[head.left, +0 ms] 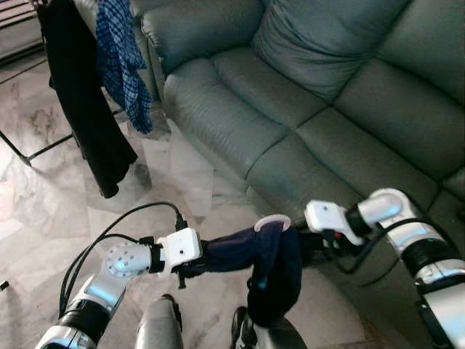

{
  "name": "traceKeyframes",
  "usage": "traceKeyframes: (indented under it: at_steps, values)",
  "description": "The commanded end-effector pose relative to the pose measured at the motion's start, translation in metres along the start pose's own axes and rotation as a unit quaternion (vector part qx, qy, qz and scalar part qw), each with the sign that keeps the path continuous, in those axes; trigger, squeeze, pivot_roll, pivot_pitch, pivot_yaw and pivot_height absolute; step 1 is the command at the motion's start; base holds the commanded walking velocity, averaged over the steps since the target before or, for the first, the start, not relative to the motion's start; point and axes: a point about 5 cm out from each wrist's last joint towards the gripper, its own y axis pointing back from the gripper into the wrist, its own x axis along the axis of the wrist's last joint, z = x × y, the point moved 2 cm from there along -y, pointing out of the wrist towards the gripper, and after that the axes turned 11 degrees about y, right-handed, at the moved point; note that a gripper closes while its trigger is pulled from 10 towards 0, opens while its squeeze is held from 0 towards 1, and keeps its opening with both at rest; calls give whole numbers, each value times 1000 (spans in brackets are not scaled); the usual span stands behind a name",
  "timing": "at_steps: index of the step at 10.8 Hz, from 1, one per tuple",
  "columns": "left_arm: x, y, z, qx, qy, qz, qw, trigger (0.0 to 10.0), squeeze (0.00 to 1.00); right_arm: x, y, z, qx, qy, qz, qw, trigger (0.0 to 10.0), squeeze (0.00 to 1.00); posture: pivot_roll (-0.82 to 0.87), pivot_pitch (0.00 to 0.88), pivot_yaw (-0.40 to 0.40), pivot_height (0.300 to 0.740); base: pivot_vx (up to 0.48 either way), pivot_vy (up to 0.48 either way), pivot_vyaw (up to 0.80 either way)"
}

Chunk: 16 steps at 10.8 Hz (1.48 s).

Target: Hang hanger

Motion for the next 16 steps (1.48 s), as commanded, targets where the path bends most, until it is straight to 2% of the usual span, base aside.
traceKeyframes:
  at_steps: [1,9,16]
  values:
    - [8,-3,1,-12,-15,11,1000,0,0,-9,3,-11,33,-17,-13,999,0,0,2,157,-92,740,0,0,0]
    - [4,-3,6,-20,-9,5,1000,0,0,-12,17,-3,27,-14,-37,999,0,0,0,158,-93,740,0,0,0]
    - [5,-5,1,-6,-15,6,1000,0,0,-16,16,-13,55,-27,-31,998,0,0,-4,155,-101,740,0,0,0]
